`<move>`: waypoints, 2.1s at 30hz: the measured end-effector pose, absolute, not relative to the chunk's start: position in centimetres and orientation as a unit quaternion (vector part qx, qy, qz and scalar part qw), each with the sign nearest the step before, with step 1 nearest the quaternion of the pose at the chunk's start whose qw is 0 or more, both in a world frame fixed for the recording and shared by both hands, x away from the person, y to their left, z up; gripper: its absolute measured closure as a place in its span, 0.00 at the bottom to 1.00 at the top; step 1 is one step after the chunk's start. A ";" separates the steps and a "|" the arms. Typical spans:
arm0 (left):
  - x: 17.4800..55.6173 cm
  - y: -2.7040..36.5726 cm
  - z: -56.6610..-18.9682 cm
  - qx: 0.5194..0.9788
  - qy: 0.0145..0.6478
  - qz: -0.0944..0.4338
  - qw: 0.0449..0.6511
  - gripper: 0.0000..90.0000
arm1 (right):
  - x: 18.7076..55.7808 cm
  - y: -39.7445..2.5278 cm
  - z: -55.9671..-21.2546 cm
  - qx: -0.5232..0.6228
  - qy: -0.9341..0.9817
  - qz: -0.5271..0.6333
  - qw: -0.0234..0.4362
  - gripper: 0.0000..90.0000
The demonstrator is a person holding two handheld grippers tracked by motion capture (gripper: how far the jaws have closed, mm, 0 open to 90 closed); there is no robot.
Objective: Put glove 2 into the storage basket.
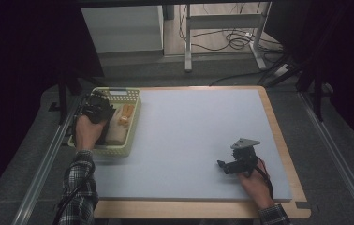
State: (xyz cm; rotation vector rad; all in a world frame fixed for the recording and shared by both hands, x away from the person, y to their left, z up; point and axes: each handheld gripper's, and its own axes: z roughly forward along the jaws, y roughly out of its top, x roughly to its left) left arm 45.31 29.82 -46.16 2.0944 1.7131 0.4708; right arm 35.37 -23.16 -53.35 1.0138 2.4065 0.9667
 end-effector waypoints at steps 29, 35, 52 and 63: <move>46.4 29.2 -48.7 0.749 0.615 0.144 0.202 0.71 | 35.4 -23.2 -53.3 0.358 0.851 0.341 0.177 0.06; 45.9 29.8 -48.1 0.744 0.615 0.148 0.217 0.59 | 35.4 -23.2 -53.3 0.358 0.851 0.341 0.177 0.06; 44.3 30.4 -47.1 0.738 0.598 0.163 0.267 0.29 | 35.4 -23.2 -53.3 0.358 0.851 0.341 0.178 0.06; 43.2 30.7 -46.9 0.736 0.586 0.160 0.300 0.14 | 35.4 -23.2 -53.3 0.358 0.851 0.341 0.178 0.06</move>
